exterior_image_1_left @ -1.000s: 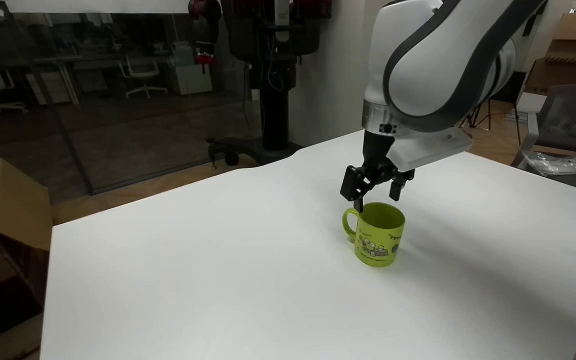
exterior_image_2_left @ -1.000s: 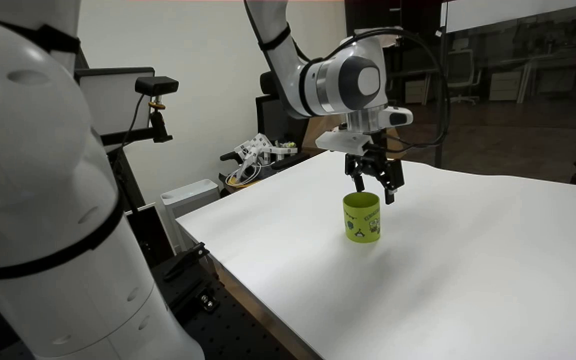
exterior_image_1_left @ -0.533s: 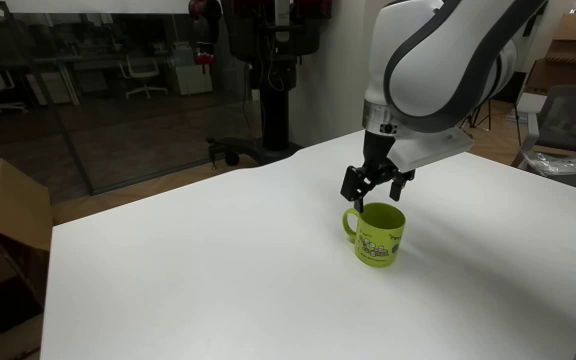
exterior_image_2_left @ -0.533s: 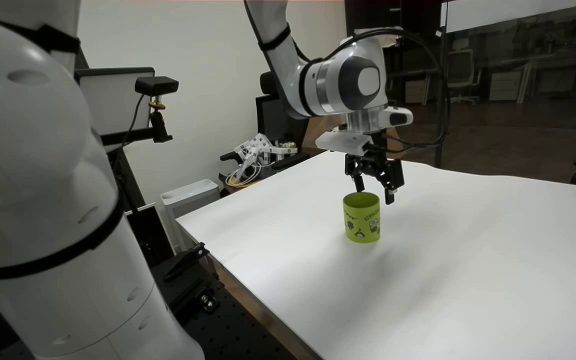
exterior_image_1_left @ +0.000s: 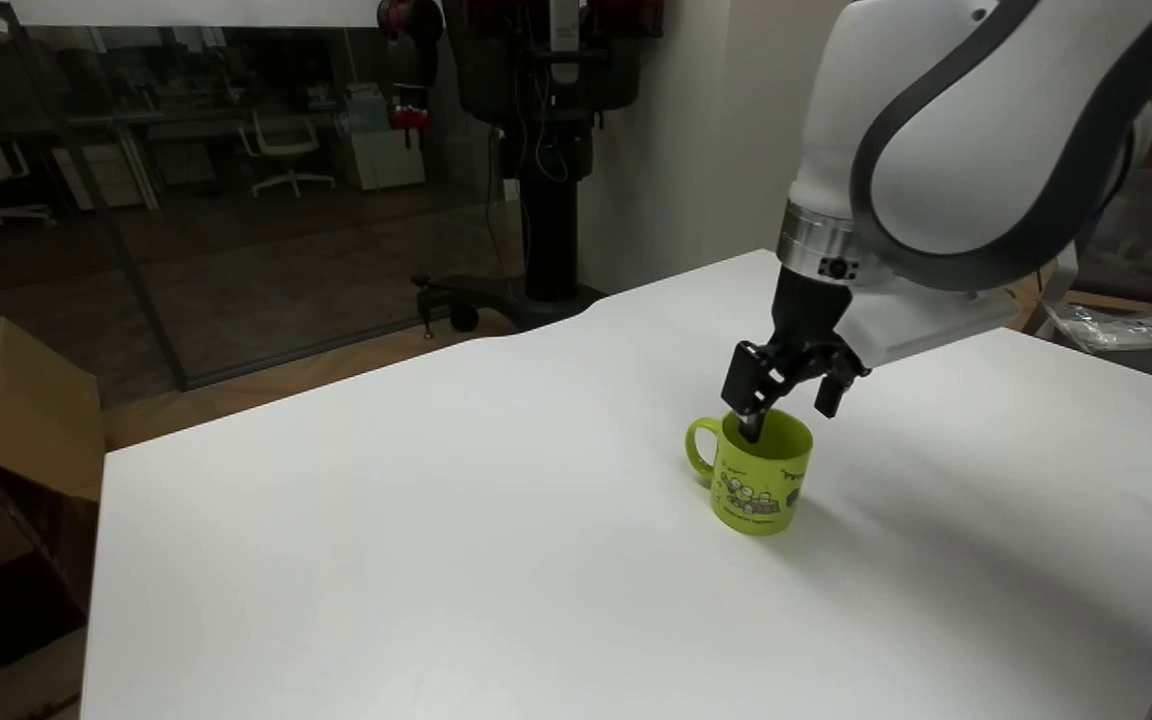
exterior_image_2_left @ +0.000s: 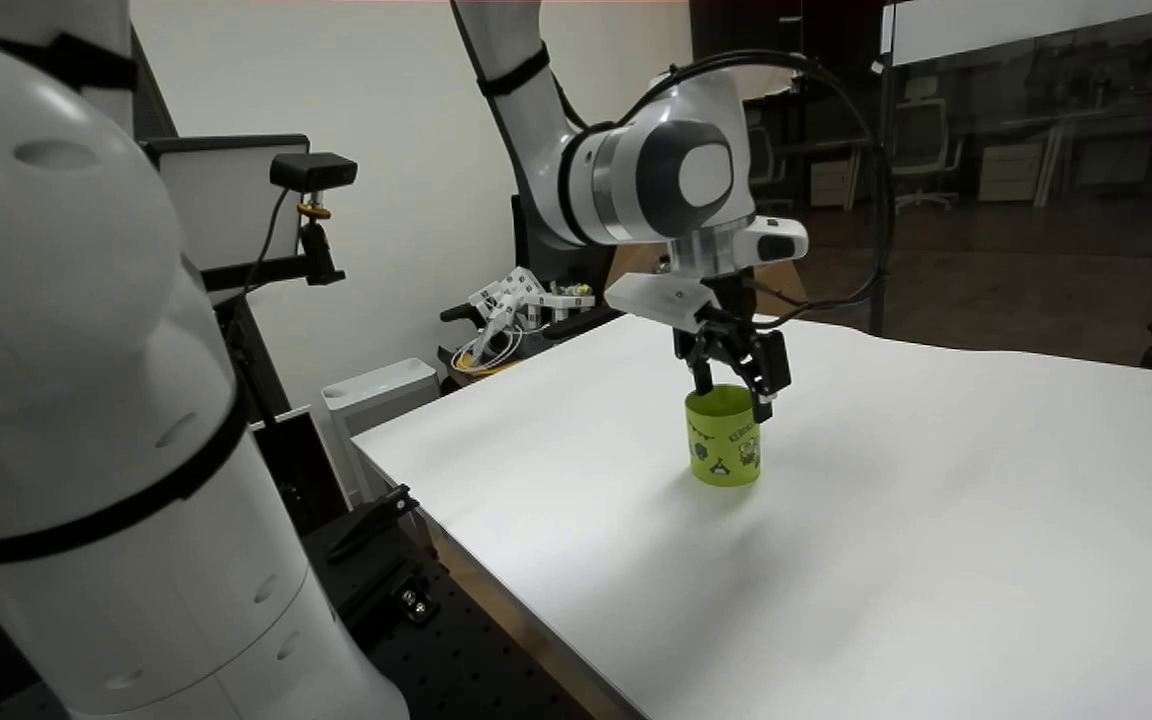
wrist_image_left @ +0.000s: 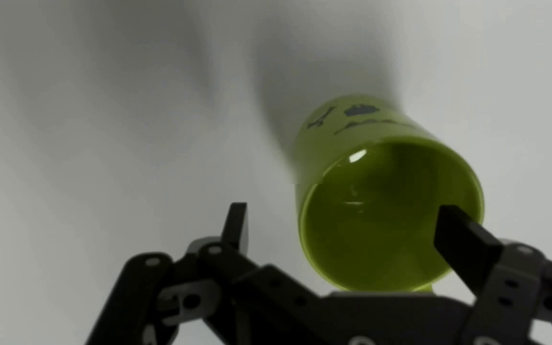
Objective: Move the yellow mug backwards
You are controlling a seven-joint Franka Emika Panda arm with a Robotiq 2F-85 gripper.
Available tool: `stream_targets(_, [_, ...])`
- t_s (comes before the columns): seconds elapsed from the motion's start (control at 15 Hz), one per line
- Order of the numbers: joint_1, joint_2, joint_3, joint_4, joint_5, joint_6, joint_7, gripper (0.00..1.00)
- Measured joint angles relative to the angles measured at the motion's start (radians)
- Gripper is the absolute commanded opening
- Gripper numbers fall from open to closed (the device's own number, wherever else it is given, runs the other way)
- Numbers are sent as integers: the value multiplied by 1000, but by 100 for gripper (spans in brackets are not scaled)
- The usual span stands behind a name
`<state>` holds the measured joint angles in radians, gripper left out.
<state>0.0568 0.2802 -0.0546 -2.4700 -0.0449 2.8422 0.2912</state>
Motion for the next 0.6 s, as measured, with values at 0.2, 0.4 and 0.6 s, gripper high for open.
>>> stream_targets(0.2, [-4,-34,-1,-74,24,58,-3,100])
stream_targets(0.4, [-21,-39,-3,-112,56,117,-19,100])
stream_targets(0.6, [-51,-36,0,-123,105,152,-57,74])
